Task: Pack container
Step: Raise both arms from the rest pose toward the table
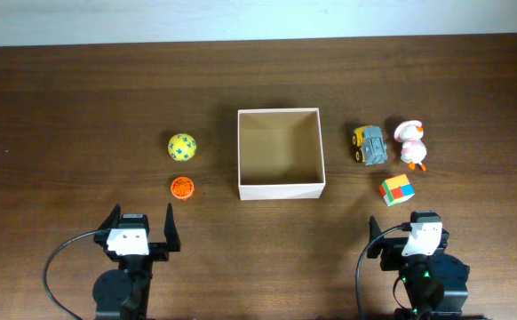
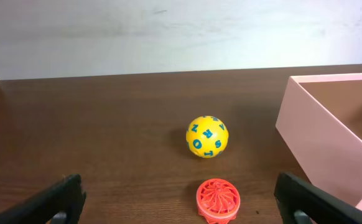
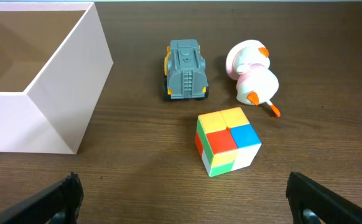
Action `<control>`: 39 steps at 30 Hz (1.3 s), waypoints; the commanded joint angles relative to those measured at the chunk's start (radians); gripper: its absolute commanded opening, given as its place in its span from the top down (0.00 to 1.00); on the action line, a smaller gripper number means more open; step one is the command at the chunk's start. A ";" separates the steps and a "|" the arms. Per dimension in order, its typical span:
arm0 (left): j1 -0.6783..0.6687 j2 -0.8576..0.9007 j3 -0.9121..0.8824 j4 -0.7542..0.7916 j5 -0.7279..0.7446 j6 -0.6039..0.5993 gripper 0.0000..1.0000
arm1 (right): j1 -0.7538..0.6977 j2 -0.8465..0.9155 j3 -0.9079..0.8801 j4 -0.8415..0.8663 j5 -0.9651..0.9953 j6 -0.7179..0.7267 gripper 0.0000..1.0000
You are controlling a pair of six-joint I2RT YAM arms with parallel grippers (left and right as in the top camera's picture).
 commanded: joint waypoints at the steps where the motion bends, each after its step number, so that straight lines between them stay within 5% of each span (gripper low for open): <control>1: -0.004 -0.011 -0.009 0.006 0.016 0.015 0.01 | -0.005 -0.012 -0.006 0.001 -0.012 0.002 0.01; 32: -0.004 -0.011 -0.009 0.007 0.019 0.015 0.01 | -0.005 -0.012 -0.006 0.021 -0.013 0.006 0.01; 39: -0.004 -0.011 -0.004 0.037 0.063 0.015 0.01 | -0.004 -0.012 -0.003 0.032 -0.025 0.307 0.01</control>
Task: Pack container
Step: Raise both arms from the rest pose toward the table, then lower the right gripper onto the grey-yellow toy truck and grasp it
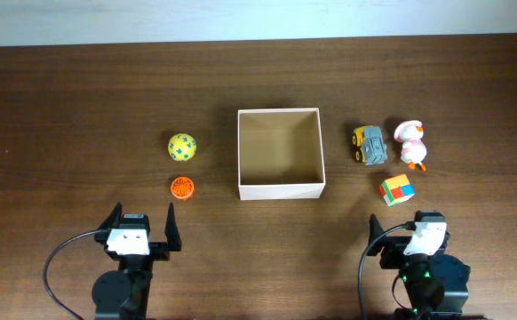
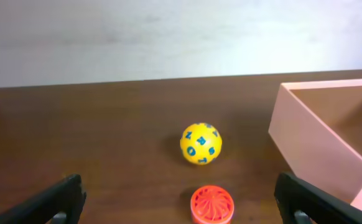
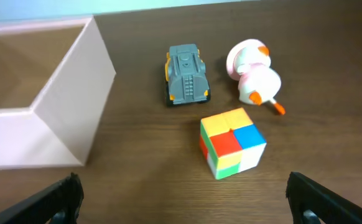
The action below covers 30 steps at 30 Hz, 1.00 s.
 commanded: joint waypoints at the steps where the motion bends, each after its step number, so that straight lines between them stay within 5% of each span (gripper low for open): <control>1: -0.004 -0.010 0.006 0.001 0.038 0.015 0.01 | -0.004 -0.012 0.003 0.013 -0.042 0.224 0.01; 7: -0.003 0.093 0.201 -0.096 0.003 0.015 0.01 | -0.003 -0.001 0.088 0.042 -0.150 0.219 0.01; 12: -0.003 0.401 0.436 -0.158 -0.056 0.015 0.01 | -0.004 0.138 0.288 0.016 -0.144 0.108 0.01; 22: 0.016 1.086 1.075 -0.429 0.064 0.015 0.01 | -0.004 0.907 1.018 -0.414 -0.130 -0.088 0.01; 30: 0.101 1.337 1.304 -0.541 0.242 0.015 0.01 | -0.004 1.429 1.393 -0.569 -0.130 -0.119 0.01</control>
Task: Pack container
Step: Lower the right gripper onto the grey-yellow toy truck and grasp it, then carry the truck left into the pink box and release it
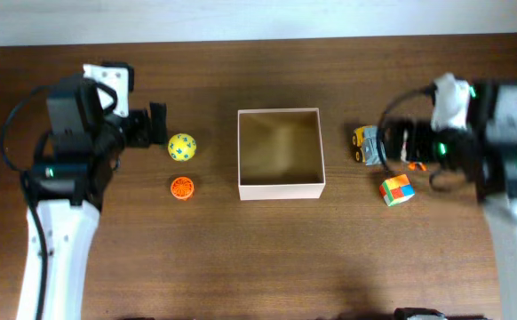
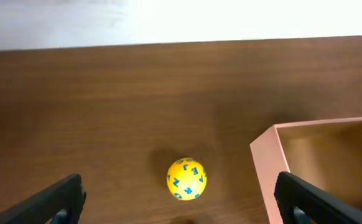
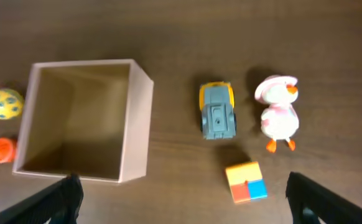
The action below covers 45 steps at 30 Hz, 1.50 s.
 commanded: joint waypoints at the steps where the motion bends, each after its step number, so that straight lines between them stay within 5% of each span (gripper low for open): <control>1: 0.047 0.071 0.046 -0.031 0.091 0.012 0.01 | -0.004 0.174 0.084 -0.004 -0.008 -0.035 0.01; 11: 0.115 0.146 0.046 -0.053 0.080 0.012 0.01 | -0.004 0.533 0.084 0.082 0.037 -0.031 0.07; 18: 0.115 0.147 0.046 -0.068 0.080 0.012 0.01 | -0.002 0.679 0.084 0.136 0.050 -0.031 0.20; 31: 0.115 0.147 0.046 -0.068 0.080 0.012 0.01 | 0.008 0.734 0.077 0.127 0.128 0.003 0.36; 39: 0.115 0.147 0.046 -0.068 0.080 0.012 0.01 | 0.052 0.744 0.078 0.119 0.144 0.004 0.60; 45: 0.115 0.147 0.046 -0.068 0.080 0.012 0.01 | 0.092 0.696 0.116 0.060 0.231 0.052 0.70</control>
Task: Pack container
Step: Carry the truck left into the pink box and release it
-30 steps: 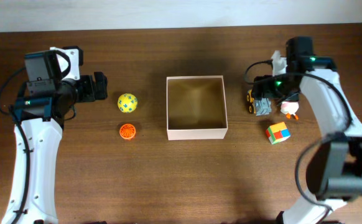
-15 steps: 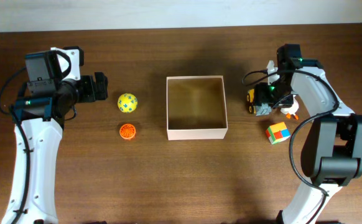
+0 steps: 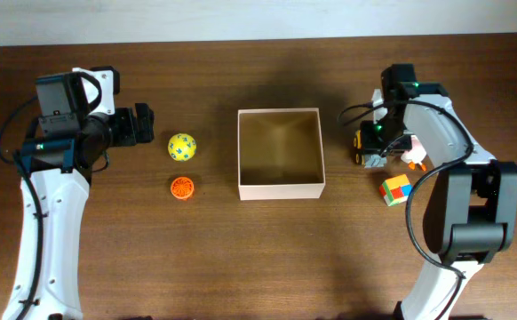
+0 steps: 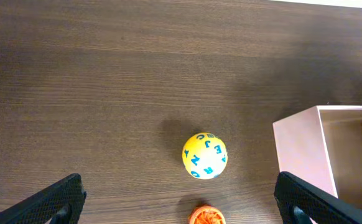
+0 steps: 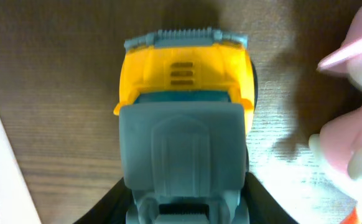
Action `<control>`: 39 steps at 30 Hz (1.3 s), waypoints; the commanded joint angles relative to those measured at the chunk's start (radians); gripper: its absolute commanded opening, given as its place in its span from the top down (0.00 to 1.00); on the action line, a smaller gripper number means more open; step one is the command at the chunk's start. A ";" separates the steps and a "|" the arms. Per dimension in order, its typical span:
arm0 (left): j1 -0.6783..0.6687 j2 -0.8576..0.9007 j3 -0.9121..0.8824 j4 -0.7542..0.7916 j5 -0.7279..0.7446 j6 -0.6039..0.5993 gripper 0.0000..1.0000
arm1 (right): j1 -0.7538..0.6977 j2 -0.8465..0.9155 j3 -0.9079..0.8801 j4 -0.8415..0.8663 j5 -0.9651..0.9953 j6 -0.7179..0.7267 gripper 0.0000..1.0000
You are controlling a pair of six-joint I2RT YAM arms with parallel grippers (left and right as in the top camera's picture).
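The open pale cardboard box [image 3: 281, 182] stands mid-table. Right of it lie a grey and yellow toy truck [image 5: 184, 143], a pink and white duck [image 3: 412, 156] and a coloured cube [image 3: 396, 188]. My right gripper [image 3: 376, 142] is down over the truck, and its dark fingers [image 5: 109, 205] press against both of the truck's sides, shut on it. A yellow lettered ball [image 4: 204, 155] and an orange disc [image 4: 207, 216] lie left of the box. My left gripper [image 4: 181, 210] hangs open above the table, just left of the ball [image 3: 182, 147].
The duck [image 5: 355, 124] sits close against the truck's right side, and the box wall is close on its left. The cube lies just in front of the truck. A pale wall runs along the table's far edge [image 3: 258, 43].
My right gripper was high over the table and open, with the box and all three toys in view. Now it is low over the truck with its fingers against the truck's sides. The left arm shifted slightly.
Both arms first rested at the table's front edge with open grippers, and stayed there at the second moment. Then both were raised, the left near the ball and the right above the toys. Now the right gripper is shut on the truck.
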 commanded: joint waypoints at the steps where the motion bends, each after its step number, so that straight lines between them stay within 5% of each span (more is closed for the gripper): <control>1: 0.005 0.006 0.021 -0.001 0.014 0.012 0.01 | 0.038 -0.048 0.058 -0.040 0.056 0.030 0.71; 14: 0.005 0.006 0.021 -0.001 0.014 0.012 0.01 | 0.298 -0.294 0.296 -0.231 0.053 0.228 0.82; 24: 0.005 0.006 0.021 -0.001 0.014 0.012 0.01 | 0.486 -0.182 0.162 -0.136 0.127 0.420 0.82; 39: 0.005 0.006 0.021 -0.001 0.014 0.012 0.01 | 0.439 -0.011 0.085 0.088 0.192 0.431 0.79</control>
